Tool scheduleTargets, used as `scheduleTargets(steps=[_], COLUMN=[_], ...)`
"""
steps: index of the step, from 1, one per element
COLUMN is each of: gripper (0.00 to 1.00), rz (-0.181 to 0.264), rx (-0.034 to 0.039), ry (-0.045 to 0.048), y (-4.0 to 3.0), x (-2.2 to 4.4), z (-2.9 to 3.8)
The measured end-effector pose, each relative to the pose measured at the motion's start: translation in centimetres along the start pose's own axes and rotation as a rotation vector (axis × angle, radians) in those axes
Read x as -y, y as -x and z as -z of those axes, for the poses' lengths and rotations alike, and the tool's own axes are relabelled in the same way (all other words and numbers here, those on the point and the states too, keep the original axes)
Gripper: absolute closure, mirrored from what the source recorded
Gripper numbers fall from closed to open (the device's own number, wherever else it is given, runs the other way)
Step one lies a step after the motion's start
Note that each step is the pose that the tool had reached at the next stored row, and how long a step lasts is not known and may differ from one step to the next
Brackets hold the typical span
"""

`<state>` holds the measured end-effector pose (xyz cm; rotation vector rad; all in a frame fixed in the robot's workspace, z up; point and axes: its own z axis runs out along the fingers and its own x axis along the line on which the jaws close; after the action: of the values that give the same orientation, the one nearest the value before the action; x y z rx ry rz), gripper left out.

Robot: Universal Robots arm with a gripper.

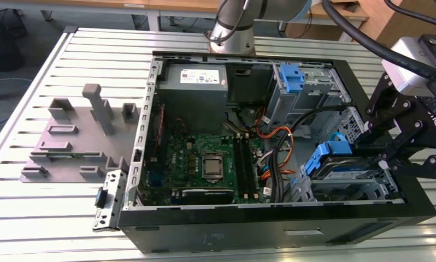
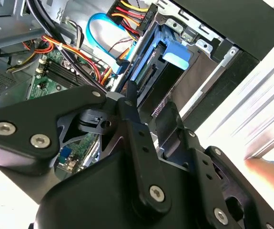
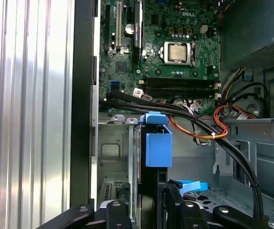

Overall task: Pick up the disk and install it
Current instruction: 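Insert the disk into the insertion slot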

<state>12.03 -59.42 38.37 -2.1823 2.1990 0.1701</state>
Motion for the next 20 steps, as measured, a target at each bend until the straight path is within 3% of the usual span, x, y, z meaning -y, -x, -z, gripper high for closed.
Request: scheduleTargets(steps=[11,12,16,20], gripper=[0.57,0.51,0.51,0.51], rz=[0.000,0.000,0.000,0.000], rx=[0.0002,0.0003,0.0004,0.0006], ry=[0.0000,0.0000,0.0000,-0.0024], y=[0.00,0.00,0.00,0.38], x=[0.00,0.00,0.00,-0.01], z=[0.00,0.00,0.00,-0.14])
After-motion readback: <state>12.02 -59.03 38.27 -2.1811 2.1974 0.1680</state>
